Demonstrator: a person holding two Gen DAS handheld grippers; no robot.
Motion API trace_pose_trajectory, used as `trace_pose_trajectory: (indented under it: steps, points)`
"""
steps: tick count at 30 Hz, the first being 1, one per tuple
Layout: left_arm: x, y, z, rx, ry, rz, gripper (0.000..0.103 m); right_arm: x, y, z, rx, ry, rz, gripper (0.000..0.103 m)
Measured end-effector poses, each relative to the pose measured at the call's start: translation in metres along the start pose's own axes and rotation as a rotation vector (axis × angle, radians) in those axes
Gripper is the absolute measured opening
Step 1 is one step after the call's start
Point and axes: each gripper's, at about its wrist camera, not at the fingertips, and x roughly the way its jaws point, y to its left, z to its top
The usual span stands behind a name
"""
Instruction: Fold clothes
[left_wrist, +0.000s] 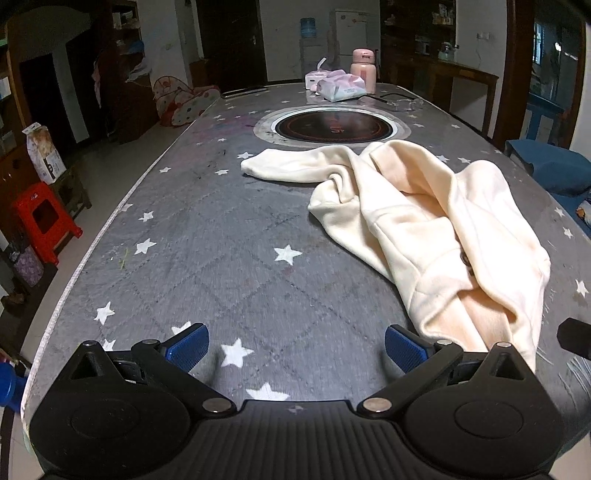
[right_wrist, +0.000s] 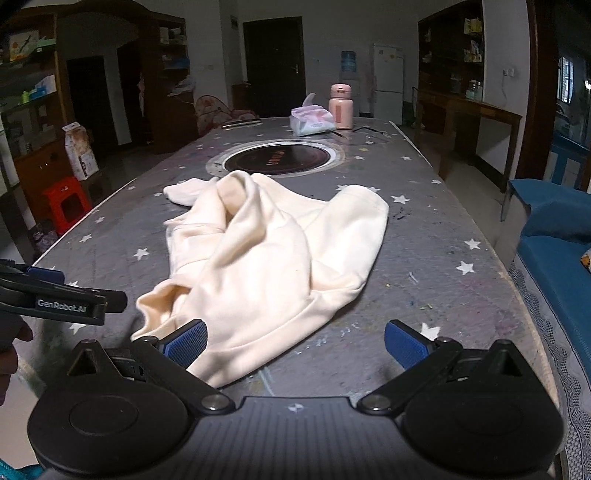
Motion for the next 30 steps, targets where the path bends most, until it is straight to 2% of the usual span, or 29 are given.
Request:
trace_pose_trajectory:
  steps: [30]
  points:
    - [-0.018,-0.029,-0.010,0.101,-0.040,-0.034,0.103,-0.012,0.022,-0.016,-0.072,0.010,0.030,0.103]
